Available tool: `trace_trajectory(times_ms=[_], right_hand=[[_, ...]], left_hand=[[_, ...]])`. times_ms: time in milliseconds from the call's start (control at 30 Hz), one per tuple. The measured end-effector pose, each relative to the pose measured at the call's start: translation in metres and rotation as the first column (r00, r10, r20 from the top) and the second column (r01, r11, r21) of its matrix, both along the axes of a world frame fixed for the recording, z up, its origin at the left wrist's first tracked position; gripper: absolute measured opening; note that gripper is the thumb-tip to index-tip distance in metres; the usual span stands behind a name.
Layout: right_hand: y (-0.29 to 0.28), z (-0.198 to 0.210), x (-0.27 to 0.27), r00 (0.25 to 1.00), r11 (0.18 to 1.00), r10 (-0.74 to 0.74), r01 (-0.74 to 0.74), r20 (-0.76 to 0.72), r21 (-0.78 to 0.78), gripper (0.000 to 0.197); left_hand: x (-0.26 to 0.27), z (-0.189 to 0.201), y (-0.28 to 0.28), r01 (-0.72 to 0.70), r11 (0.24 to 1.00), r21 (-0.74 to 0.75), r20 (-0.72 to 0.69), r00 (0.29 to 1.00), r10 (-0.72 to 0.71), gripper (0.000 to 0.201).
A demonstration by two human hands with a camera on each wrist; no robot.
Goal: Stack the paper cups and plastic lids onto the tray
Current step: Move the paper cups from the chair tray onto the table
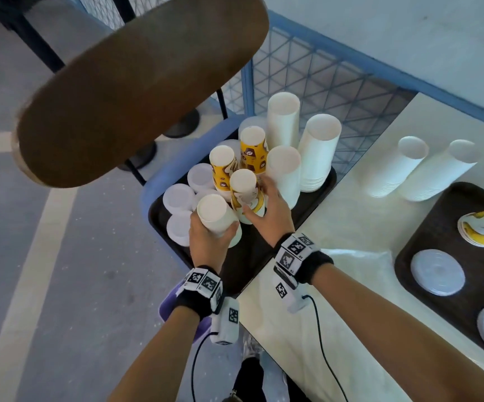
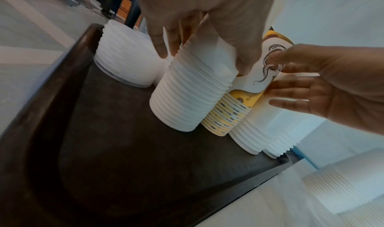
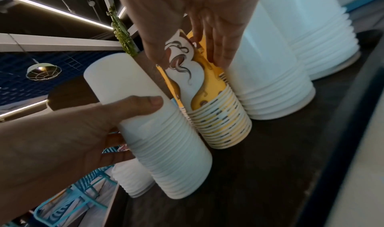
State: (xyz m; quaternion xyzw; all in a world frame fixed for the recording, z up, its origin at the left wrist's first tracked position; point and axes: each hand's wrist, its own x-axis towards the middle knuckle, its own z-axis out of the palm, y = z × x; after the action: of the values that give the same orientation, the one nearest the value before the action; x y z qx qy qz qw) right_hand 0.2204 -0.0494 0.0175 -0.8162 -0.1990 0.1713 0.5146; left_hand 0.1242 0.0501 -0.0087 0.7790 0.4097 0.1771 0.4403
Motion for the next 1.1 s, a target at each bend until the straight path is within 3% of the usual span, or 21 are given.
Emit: trace_trajectory(times_ms=[200,500,667,933,1100], right_hand=[[0.027,-0.010,0.008,0.997,0.994,-0.023,0.016,-0.069,-0.104,0.079],[0.011,-0.034,-0.015,0.999,0.985,-0.038,0.040,0.012,-0.168,0.076],[0.013,-0.046,-0.017,0.977,0.963,-0.063,0.007,-0.202,-0.271,0.093],[0.014,-0.052,-0.021,0.957,0.976,-0.095,0.036,-0.274,-0.213,0.088],[-0.013,-0.041,-0.034,0.932,0.987,-0.159,0.150,-0.325,-0.055,0.081]], left_hand=[[-0.028,-0.003,0.000,0.064,0.998,0.012,-0.024,0.998,-0.063,0.074],[-0.056,-0.016,-0.005,-0.027,0.996,-0.087,-0.038,0.999,0.023,0.084],[-0.054,-0.032,-0.003,-0.042,0.972,-0.230,-0.034,0.999,0.035,0.091],[-0.055,-0.038,-0.003,-0.066,0.959,-0.277,-0.038,0.998,0.058,0.080],[-0.061,-0.036,-0.001,-0.031,0.956,-0.290,-0.047,0.999,0.019,0.076]])
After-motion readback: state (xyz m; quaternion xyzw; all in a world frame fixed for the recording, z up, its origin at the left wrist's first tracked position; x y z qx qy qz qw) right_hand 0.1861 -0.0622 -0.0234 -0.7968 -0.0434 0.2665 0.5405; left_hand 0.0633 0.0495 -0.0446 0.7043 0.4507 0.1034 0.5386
